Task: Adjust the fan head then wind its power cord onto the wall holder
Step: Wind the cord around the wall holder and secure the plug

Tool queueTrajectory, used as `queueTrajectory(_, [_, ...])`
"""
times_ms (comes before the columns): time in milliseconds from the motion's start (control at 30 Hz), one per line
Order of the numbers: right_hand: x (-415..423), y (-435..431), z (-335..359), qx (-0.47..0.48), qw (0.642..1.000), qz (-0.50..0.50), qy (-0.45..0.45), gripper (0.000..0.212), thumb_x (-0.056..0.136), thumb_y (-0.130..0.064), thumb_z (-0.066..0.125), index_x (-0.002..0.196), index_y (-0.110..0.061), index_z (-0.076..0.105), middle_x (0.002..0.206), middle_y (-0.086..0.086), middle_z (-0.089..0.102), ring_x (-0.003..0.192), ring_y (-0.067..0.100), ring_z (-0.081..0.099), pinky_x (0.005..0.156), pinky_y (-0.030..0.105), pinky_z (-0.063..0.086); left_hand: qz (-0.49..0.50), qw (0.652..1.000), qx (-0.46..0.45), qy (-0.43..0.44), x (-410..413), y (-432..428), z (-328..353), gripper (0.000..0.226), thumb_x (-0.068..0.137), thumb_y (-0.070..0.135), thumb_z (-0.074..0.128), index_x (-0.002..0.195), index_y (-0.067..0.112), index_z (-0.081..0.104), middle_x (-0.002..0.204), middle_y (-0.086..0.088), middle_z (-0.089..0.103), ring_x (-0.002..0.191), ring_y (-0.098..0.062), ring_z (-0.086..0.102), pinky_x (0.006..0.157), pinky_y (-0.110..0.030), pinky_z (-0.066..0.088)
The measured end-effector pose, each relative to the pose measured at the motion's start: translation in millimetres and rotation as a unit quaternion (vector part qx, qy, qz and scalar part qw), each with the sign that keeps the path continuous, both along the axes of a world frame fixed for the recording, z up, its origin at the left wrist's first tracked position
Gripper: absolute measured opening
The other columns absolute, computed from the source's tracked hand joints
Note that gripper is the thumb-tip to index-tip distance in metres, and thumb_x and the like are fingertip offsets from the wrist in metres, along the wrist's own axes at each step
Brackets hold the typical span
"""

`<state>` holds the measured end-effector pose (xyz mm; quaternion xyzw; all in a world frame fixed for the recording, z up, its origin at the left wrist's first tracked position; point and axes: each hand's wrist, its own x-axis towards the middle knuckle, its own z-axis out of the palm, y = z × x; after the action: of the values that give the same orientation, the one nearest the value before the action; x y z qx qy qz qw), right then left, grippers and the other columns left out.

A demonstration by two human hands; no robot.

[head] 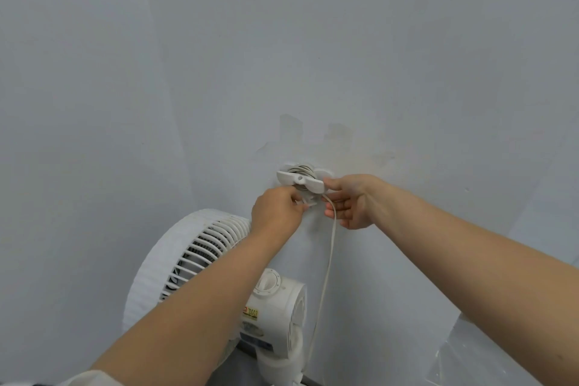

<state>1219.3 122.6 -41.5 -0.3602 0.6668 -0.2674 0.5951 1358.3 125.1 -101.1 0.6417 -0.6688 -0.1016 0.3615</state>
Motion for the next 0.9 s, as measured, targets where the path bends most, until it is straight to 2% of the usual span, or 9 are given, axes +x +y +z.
queueTrajectory(67, [1,0,2,0.006,1.000,0.006,0.010,0.034,0.090,-0.038,0.056,0.069,-0.011,0.054,0.068,0.002,0.051,0.062,0.014,0.052,0.061,0.026,0.032,0.011,0.999,-0.021,0.025,6,1,3,0.009,0.081,0.023,0.065,0.087,0.020,0.072,0.091,0.001,0.072,0.090,-0.021,0.065,0.079,-0.029,0.048])
queueTrajectory(167, [4,2,4,0.009,1.000,0.004,0.012,0.032,0.090,-0.030,0.058,0.065,-0.011,0.053,0.066,0.001,0.051,0.061,0.014,0.052,0.058,0.025,0.031,0.007,0.990,-0.080,0.119,13,1,11,0.013,0.081,0.013,0.061,0.082,0.020,0.072,0.077,0.002,0.068,0.078,-0.019,0.063,0.073,-0.028,0.048])
queueTrajectory(233, [7,4,5,0.006,1.000,-0.003,0.013,0.031,0.091,-0.025,0.058,0.064,-0.011,0.052,0.064,0.001,0.051,0.058,0.014,0.051,0.056,0.024,0.032,0.001,0.986,-0.078,0.145,11,2,16,0.014,0.081,0.012,0.059,0.078,0.020,0.070,0.069,0.005,0.064,0.072,-0.017,0.060,0.071,-0.027,0.048])
queueTrajectory(400, [13,5,5,-0.019,0.999,-0.009,0.027,0.031,0.093,-0.018,0.055,0.063,-0.010,0.053,0.061,0.003,0.052,0.054,0.015,0.050,0.057,0.025,0.035,-0.016,0.960,0.054,0.273,-3,1,23,0.029,0.079,0.029,0.065,0.054,0.014,0.066,0.061,-0.005,0.068,0.071,-0.027,0.069,0.072,-0.039,0.057])
queueTrajectory(500, [15,6,4,-0.033,0.998,-0.007,0.043,0.032,0.094,-0.015,0.054,0.062,-0.009,0.053,0.054,0.004,0.055,0.054,0.015,0.049,0.058,0.025,0.037,-0.026,0.933,0.115,0.339,-1,0,30,0.021,0.080,0.023,0.070,0.062,0.014,0.064,0.063,-0.005,0.063,0.064,-0.023,0.065,0.056,-0.027,0.051])
queueTrajectory(567, [16,6,4,-0.040,0.998,0.004,0.057,0.034,0.095,-0.013,0.053,0.062,-0.008,0.052,0.053,0.005,0.055,0.053,0.014,0.049,0.054,0.023,0.036,-0.035,0.910,0.175,0.373,1,0,37,0.015,0.081,0.021,0.070,0.070,0.014,0.063,0.068,-0.003,0.062,0.061,-0.015,0.062,0.054,-0.023,0.048])
queueTrajectory(733, [17,1,3,-0.043,0.993,0.038,0.107,0.031,0.095,-0.017,0.053,0.066,-0.008,0.050,0.042,0.002,0.056,0.025,0.008,0.050,0.032,0.013,0.036,-0.040,0.927,0.191,0.319,6,-8,43,0.018,0.079,0.017,0.074,0.067,0.012,0.060,0.070,-0.005,0.063,0.063,-0.014,0.062,0.060,-0.027,0.050])
queueTrajectory(833, [16,-1,0,-0.083,0.987,0.040,0.134,0.027,0.092,-0.014,0.058,0.067,-0.006,0.051,0.051,0.005,0.058,0.025,0.008,0.051,0.030,0.011,0.036,-0.028,0.960,0.152,0.233,5,-12,40,0.030,0.075,0.024,0.076,0.054,0.011,0.059,0.070,-0.013,0.065,0.073,-0.027,0.066,0.074,-0.037,0.055])
queueTrajectory(900, [14,-3,0,-0.134,0.978,0.029,0.158,0.024,0.087,-0.007,0.063,0.067,-0.001,0.052,0.040,0.007,0.057,0.026,0.012,0.053,0.031,0.013,0.039,-0.021,0.974,0.132,0.181,4,-12,39,0.035,0.074,0.031,0.076,0.050,0.011,0.059,0.066,-0.012,0.064,0.065,-0.026,0.060,0.071,-0.035,0.053])
